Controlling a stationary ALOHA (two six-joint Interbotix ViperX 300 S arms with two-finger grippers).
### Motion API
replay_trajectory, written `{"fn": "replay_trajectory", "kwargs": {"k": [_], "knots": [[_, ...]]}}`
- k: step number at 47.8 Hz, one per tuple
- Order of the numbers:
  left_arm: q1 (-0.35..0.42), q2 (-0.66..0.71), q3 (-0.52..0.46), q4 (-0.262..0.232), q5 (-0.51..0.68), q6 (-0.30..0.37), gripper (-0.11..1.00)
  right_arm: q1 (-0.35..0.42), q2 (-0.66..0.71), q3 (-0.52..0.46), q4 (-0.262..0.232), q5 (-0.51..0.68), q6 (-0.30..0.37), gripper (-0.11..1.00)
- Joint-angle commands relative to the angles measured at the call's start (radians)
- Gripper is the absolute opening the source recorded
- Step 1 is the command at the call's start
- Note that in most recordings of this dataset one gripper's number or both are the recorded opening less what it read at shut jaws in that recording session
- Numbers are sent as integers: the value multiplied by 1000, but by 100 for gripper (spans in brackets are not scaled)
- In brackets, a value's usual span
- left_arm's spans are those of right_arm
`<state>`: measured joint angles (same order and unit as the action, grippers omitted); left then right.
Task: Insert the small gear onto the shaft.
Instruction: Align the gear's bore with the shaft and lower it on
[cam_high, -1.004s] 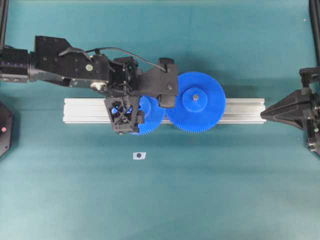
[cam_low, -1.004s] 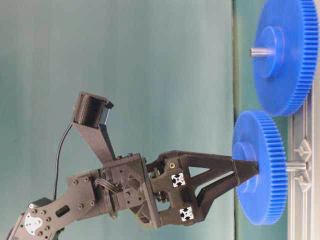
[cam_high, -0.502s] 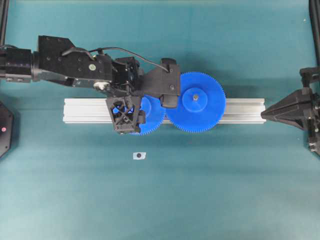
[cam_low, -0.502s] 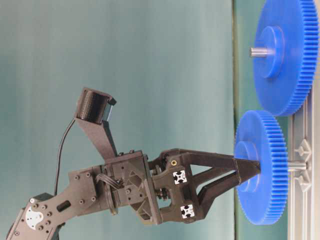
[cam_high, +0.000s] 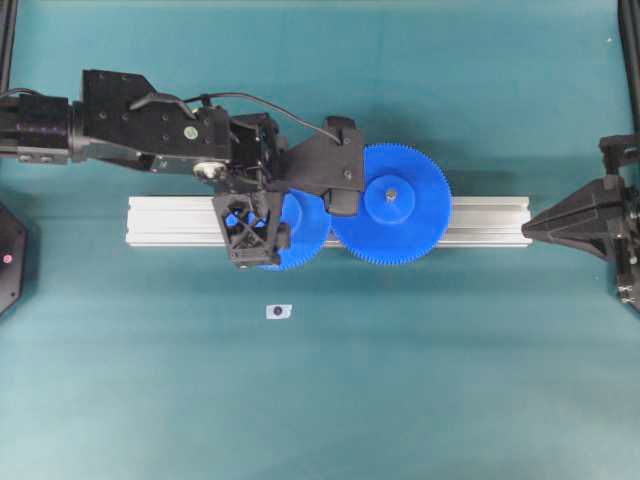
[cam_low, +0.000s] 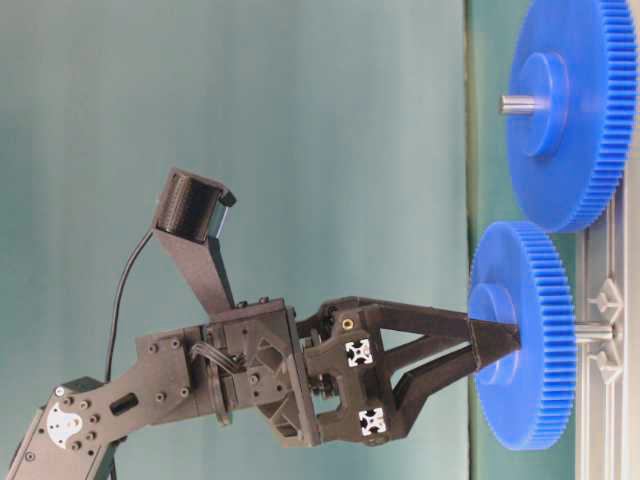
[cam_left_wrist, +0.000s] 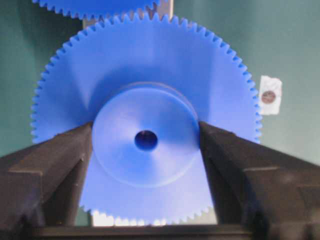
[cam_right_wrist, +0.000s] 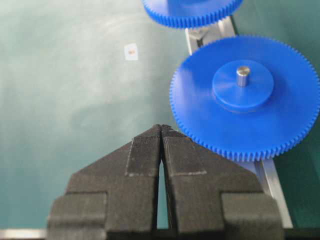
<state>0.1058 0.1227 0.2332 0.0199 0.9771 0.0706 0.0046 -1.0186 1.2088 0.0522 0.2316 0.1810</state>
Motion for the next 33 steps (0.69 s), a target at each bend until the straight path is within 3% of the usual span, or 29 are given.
{"fn": "replay_trajectory", "kwargs": {"k": [1, 33], "knots": [[3, -15, -21, 6, 8, 0, 83, 2, 5, -11, 5, -5, 9, 6], [-9, -23, -87, 3, 20, -11, 80, 2, 2, -11, 5, -5, 9, 6]]}}
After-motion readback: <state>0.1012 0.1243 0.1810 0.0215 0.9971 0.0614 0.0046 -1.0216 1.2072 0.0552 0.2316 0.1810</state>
